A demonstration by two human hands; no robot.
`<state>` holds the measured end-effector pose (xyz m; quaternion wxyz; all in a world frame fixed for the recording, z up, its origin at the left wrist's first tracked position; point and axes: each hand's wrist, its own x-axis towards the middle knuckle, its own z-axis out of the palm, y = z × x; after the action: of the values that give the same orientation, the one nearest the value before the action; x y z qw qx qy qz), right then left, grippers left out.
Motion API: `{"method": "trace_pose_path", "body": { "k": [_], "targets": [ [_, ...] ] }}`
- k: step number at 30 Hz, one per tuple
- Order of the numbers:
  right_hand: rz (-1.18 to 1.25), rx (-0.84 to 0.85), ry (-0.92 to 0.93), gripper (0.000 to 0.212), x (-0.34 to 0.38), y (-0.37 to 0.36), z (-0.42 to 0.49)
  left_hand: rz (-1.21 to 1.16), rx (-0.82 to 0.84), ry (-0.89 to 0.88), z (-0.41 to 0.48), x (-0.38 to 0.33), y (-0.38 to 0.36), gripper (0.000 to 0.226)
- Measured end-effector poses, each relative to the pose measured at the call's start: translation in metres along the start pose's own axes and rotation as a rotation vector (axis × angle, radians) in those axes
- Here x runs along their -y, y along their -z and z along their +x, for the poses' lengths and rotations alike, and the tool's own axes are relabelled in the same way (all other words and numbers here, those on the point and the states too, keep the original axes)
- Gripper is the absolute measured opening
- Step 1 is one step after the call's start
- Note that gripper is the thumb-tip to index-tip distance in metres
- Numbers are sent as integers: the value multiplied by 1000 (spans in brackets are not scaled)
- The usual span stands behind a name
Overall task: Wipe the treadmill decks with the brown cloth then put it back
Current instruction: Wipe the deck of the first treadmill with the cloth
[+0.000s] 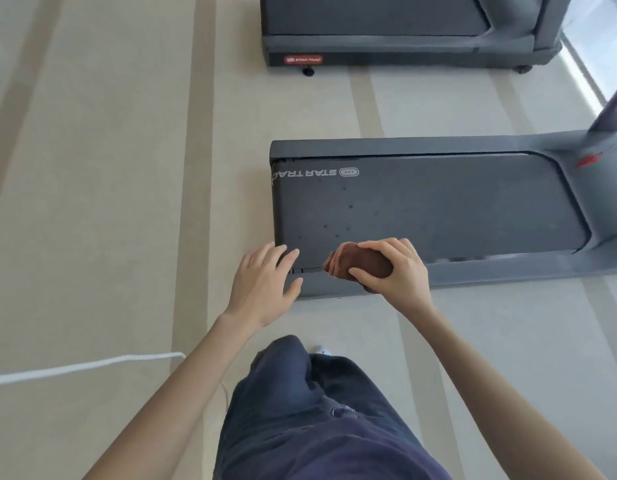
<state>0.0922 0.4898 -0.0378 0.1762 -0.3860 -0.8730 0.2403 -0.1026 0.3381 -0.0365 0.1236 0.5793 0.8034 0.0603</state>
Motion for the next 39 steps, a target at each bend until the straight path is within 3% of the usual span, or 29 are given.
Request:
{"method": "trace_pose_path", "body": {
  "k": [13,23,29,34,39],
  "targets": [
    [-20,91,24,38,-47,-26,122,10,77,-3,124,30,-14,50],
    [-8,224,51,39,-118,-91,217,17,111,147,214,47,-75,52],
    [36,242,25,38,-195,-185,244,-2,141,277,255,62,-191,50],
    [44,199,-29,36,-288,-305,227,-42,167,366,288,86,-338,52],
    [7,181,50,38,-385,-430,202,-13,132,361,319,126,-485,56]
  ]
}}
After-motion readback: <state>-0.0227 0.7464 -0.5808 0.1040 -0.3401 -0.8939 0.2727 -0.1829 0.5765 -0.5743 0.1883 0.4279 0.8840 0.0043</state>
